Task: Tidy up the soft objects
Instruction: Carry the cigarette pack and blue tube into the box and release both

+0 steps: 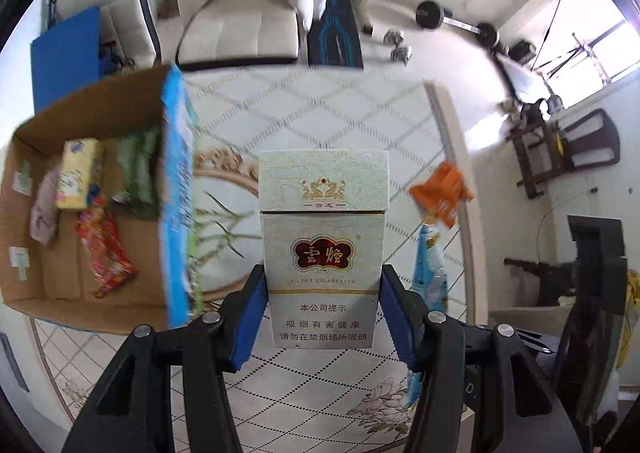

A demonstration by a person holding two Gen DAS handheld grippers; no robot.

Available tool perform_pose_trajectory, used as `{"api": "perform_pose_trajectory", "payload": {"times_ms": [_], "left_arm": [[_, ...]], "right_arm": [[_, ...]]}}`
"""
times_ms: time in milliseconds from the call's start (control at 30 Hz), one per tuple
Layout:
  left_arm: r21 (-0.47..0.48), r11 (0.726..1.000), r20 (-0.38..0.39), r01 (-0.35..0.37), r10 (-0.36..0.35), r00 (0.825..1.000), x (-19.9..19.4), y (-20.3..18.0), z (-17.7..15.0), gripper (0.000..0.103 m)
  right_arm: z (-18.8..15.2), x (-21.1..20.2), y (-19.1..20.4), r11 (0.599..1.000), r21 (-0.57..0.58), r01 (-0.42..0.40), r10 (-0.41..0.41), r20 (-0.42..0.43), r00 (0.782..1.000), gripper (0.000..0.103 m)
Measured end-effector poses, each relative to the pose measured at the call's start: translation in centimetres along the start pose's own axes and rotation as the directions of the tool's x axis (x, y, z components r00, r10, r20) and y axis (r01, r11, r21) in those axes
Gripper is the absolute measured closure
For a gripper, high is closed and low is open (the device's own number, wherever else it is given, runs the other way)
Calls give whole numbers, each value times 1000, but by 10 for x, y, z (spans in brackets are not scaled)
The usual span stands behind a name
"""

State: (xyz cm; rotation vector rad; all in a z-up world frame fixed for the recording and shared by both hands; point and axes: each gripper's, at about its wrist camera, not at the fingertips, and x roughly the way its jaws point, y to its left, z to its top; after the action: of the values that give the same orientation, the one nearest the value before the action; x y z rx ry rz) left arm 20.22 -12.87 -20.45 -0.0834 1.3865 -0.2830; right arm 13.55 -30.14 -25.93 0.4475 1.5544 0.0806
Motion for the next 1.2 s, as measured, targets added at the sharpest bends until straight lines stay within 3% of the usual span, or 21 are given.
{"api": "perform_pose_trajectory", "payload": {"times_ms": [167, 267, 433, 533, 633, 767, 1067, 1133, 1200], "left_arm": [[-19, 999, 112, -32, 34, 993, -69, 61, 7, 50], [-54, 995, 139, -81, 88, 986, -89, 112, 14, 50], [-142, 979, 96, -144, 158, 983, -99, 214, 19, 50], [-162, 968, 19, -190, 196, 980, -76, 264, 17, 50], [-154, 961, -71, -232, 223, 972, -40, 305, 16, 50], [-157, 959, -154, -235, 211, 965, -1, 330, 9, 50], [-171, 959, -297, -226, 168, 940, 54, 345, 2, 50], [-208, 959, -300, -191, 123, 946, 55, 348, 1, 49], [-217, 959, -296, -182, 113, 948, 52, 349, 2, 40]], "right_arm": [[9, -33, 83, 995, -82, -61, 66, 53, 996, 88], [21, -28, 144, 990, -118, -79, 88, 65, 994, 88], [39, -6, 222, 986, -135, -95, 104, 58, 993, 88], [53, 25, 256, 989, -125, -79, 83, 27, 996, 88], [66, 61, 274, 993, -112, -29, 29, 0, 1000, 88], [76, 98, 283, 995, -88, 53, -55, -26, 998, 88], [82, 137, 276, 983, -56, 178, -181, -58, 982, 87], [81, 137, 278, 976, -68, 205, -208, -48, 977, 84], [79, 132, 280, 972, -80, 222, -225, -23, 974, 70]]}}
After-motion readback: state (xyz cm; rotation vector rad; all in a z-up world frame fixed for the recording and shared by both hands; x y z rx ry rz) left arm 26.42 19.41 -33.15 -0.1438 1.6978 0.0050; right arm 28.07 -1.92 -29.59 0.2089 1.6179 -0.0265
